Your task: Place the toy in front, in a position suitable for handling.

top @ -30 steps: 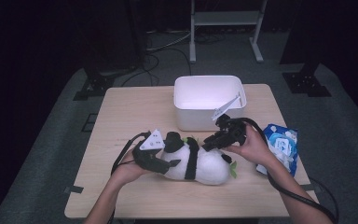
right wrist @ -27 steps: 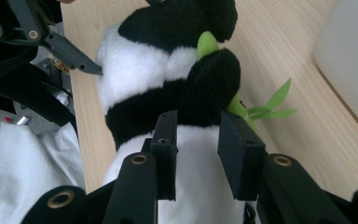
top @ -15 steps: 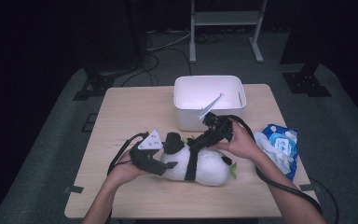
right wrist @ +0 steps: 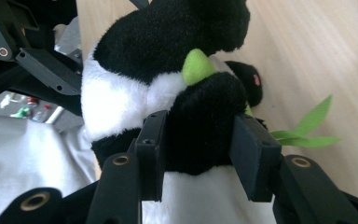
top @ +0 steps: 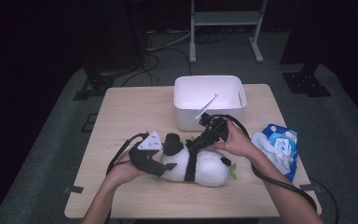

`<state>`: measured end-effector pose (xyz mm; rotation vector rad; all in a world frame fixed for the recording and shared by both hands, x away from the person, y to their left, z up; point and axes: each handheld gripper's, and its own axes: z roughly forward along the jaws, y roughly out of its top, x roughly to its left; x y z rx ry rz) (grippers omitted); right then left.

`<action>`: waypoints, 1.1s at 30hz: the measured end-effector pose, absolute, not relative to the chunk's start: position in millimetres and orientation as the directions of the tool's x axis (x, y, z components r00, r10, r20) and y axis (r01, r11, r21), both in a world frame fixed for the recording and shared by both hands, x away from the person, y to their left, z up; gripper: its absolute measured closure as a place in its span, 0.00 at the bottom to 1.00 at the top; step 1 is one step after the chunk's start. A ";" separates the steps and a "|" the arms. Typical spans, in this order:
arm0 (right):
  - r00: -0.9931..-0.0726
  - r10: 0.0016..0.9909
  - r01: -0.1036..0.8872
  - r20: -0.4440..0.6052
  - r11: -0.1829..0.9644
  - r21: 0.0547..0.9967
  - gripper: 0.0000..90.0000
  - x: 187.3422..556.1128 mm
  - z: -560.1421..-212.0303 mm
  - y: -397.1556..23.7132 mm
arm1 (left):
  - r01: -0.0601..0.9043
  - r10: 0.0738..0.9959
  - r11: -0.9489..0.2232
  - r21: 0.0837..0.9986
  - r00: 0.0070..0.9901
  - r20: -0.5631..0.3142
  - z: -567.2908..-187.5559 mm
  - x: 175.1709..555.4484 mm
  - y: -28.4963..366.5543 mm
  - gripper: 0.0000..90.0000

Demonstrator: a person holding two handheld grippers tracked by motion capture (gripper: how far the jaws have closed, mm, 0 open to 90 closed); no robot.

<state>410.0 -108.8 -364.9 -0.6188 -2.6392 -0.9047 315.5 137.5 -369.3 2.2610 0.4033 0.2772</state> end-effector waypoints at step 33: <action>-0.939 0.182 0.320 0.291 0.771 0.550 0.77 383.1 -348.6 -113.4 | 0.233 0.443 -0.542 0.808 0.896 0.039 -353.0 322.4 164.7 0.29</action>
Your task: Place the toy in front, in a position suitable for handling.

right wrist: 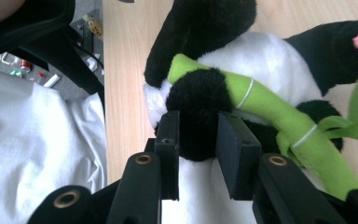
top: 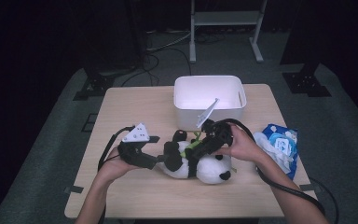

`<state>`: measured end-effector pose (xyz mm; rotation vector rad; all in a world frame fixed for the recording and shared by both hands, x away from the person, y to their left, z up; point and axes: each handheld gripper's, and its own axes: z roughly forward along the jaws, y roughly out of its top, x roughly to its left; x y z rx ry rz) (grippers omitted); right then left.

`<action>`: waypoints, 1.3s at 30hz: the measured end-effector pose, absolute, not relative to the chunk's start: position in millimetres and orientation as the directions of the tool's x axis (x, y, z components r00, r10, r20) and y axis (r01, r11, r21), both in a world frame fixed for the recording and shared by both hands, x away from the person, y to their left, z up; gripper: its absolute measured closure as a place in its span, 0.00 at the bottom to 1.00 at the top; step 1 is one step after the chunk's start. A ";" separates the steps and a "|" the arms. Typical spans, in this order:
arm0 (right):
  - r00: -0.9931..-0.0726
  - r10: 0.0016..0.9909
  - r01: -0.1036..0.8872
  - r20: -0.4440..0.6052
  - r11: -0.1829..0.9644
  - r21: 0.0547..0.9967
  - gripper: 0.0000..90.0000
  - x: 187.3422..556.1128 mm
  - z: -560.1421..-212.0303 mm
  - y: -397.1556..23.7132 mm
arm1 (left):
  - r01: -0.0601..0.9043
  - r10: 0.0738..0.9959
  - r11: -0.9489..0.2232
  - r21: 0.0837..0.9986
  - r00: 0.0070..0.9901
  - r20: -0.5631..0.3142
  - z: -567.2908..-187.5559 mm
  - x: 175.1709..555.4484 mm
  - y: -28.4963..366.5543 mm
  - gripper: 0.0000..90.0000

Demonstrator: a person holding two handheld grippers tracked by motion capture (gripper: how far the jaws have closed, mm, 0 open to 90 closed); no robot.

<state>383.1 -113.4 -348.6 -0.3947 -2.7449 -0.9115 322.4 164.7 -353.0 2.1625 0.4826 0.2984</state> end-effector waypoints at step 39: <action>-0.933 0.295 0.359 0.205 0.742 0.566 0.76 392.9 -349.6 -115.2 | 0.240 0.439 -0.548 0.802 0.898 0.031 -355.6 324.2 165.7 0.29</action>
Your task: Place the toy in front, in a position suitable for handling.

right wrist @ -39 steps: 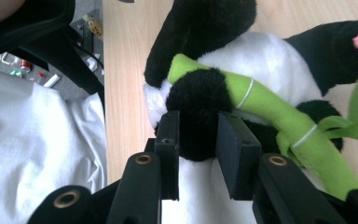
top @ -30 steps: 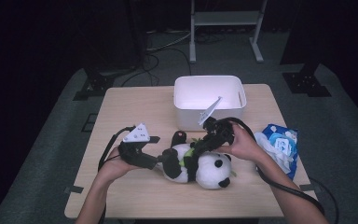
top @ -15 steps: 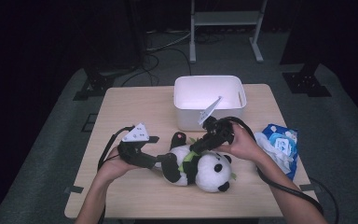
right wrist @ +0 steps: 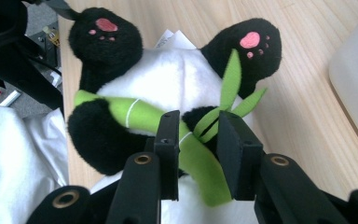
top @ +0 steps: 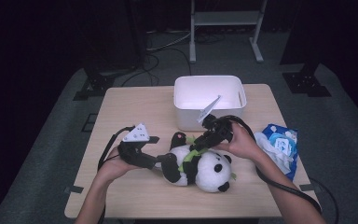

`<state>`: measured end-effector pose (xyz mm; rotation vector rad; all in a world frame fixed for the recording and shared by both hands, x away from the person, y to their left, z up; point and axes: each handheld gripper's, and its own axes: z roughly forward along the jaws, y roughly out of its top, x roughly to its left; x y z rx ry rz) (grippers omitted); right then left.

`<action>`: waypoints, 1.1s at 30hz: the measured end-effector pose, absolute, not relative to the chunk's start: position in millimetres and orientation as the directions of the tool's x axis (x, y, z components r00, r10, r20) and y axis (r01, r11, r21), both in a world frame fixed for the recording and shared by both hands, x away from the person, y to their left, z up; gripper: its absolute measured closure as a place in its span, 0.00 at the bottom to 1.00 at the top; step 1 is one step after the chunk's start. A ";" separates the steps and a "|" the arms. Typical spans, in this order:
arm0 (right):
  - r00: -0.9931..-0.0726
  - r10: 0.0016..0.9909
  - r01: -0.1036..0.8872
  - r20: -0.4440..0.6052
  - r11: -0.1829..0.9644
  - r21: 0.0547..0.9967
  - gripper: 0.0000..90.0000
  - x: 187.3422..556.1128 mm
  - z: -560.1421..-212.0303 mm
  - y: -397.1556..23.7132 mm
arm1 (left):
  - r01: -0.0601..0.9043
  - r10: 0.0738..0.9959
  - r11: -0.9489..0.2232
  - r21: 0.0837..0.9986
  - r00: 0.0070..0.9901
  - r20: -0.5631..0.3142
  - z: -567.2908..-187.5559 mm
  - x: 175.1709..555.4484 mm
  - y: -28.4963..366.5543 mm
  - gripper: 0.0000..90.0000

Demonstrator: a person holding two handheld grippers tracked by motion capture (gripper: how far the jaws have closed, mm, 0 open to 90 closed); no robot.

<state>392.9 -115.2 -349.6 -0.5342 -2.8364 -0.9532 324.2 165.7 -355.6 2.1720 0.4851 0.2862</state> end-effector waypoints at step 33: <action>-0.929 0.199 0.342 0.313 0.786 0.515 0.72 385.3 -363.0 -100.0 | 0.238 0.433 -0.556 0.797 0.901 0.033 -356.6 324.4 161.9 0.29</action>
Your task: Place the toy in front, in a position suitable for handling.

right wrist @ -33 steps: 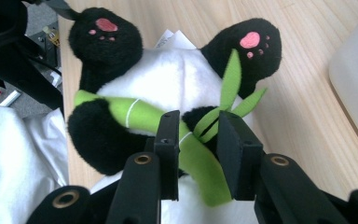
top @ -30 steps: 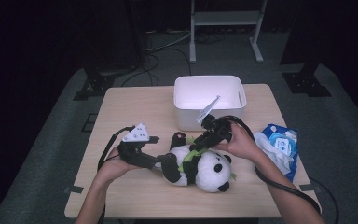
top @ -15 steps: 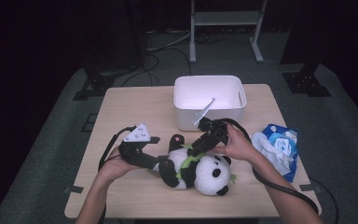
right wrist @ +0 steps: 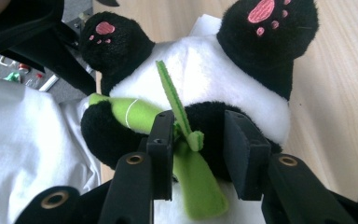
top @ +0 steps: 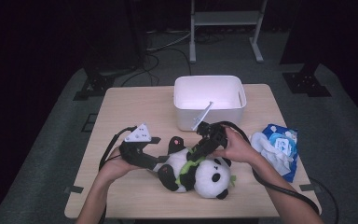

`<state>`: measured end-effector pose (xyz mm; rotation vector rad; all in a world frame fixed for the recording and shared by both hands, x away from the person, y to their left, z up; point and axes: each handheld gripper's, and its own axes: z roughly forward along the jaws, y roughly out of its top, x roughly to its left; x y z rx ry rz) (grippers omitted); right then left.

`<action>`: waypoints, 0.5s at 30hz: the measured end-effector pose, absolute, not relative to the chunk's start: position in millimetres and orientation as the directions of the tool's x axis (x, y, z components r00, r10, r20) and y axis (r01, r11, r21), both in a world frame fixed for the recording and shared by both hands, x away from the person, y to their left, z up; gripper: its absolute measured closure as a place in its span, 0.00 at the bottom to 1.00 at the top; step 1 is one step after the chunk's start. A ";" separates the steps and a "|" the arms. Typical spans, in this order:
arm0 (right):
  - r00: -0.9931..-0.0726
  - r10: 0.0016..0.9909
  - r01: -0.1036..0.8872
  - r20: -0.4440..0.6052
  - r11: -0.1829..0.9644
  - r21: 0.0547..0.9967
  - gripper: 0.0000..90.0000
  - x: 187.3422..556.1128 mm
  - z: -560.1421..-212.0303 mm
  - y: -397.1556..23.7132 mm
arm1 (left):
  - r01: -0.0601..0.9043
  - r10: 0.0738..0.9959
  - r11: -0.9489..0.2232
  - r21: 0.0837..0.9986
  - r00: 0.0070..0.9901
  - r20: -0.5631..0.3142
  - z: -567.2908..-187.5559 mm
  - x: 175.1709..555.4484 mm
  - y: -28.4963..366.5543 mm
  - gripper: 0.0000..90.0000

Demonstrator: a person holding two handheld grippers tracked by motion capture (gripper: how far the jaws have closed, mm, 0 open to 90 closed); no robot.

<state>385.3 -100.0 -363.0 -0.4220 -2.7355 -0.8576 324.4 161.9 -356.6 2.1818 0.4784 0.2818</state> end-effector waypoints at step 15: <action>-0.942 0.163 0.300 0.292 0.797 0.524 0.74 380.0 -361.6 -103.7 | 0.251 0.443 -0.559 0.791 0.896 0.028 -359.1 326.4 164.8 0.29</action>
